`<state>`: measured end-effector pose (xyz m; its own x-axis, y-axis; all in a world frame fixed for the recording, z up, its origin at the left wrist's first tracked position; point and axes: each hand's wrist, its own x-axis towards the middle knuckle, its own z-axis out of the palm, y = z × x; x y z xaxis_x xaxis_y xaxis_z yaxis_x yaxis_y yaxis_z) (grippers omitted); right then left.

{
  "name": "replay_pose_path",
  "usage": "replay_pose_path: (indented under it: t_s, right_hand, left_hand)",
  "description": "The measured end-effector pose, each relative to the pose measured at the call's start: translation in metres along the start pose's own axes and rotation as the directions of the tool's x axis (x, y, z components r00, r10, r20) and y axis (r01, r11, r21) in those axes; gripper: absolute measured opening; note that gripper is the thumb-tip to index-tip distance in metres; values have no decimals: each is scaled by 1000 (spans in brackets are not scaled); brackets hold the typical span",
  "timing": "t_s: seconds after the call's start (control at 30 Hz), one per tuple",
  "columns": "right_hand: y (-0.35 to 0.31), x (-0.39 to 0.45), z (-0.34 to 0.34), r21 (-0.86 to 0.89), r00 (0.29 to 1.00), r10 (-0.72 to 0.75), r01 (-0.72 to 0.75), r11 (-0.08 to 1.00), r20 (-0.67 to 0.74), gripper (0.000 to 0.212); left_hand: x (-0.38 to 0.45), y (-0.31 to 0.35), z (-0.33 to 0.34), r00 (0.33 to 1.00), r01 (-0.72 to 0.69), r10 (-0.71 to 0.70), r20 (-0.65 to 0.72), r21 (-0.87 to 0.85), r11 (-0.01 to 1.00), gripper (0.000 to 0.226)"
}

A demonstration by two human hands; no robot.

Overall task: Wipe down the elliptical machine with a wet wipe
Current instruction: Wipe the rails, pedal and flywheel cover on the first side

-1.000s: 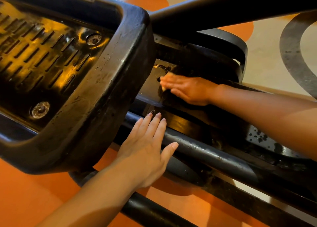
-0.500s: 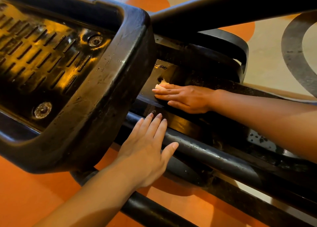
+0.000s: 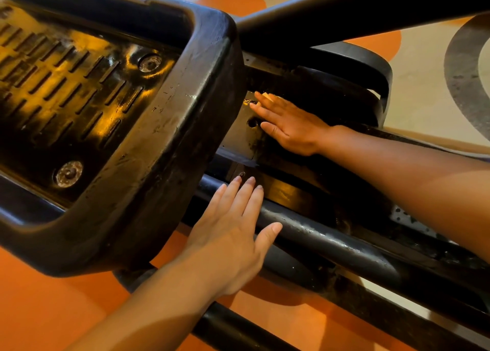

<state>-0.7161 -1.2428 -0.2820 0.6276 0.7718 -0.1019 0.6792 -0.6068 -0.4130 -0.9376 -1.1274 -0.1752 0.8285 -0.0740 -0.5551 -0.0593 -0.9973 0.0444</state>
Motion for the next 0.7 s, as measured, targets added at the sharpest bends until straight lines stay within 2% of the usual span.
replay_pose_path:
  t_s: [0.07, 0.13, 0.2, 0.27, 0.33, 0.4, 0.5, 0.63, 0.7]
  right_hand:
    - [-1, -2, 1, -91, 999, -12, 7, 996, -52, 54]
    - [-2, -1, 3, -105, 994, 23, -34, 994, -111, 55]
    - [-2, 1, 4, -43, 993, 87, -91, 995, -77, 57]
    - [-4, 4, 5, -36, 996, 86, -87, 996, -28, 58]
    - [-12, 5, 6, -37, 1000, 18, -18, 999, -3, 57]
    - [-23, 3, 6, -22, 989, -134, 136, 991, 62, 55]
    - [-31, -1, 7, -13, 928, -341, 347, 938, 153, 49]
    - [-26, 2, 2, -68, 916, -368, 382, 922, 161, 48]
    - [-22, 8, -2, -112, 962, -253, 263, 958, 102, 49]
  left_hand:
    - [0, 1, 0, 1000, 1, -2, 7, 2, 1000, 68]
    - [1, 1, -1, 1000, 4, -4, 13, 12, 1000, 68]
    - [1, 1, -2, 1000, 5, -5, 21, 13, 1000, 68]
    - [1, 1, -2, 1000, 6, -7, 25, 9, 1000, 68]
    - [0, 1, -1, 1000, 8, -8, 30, 2, 1000, 68]
    - [0, 1, 0, 1000, 6, -7, 25, 2, 1000, 69]
    - [0, 0, 0, 1000, 2, -2, 4, 2, 1000, 68]
    - [-1, 0, 0, 1000, 0, 0, 2, -20, 1000, 68]
    - [0, 0, 0, 1000, -3, 3, 4, -22, 1000, 68]
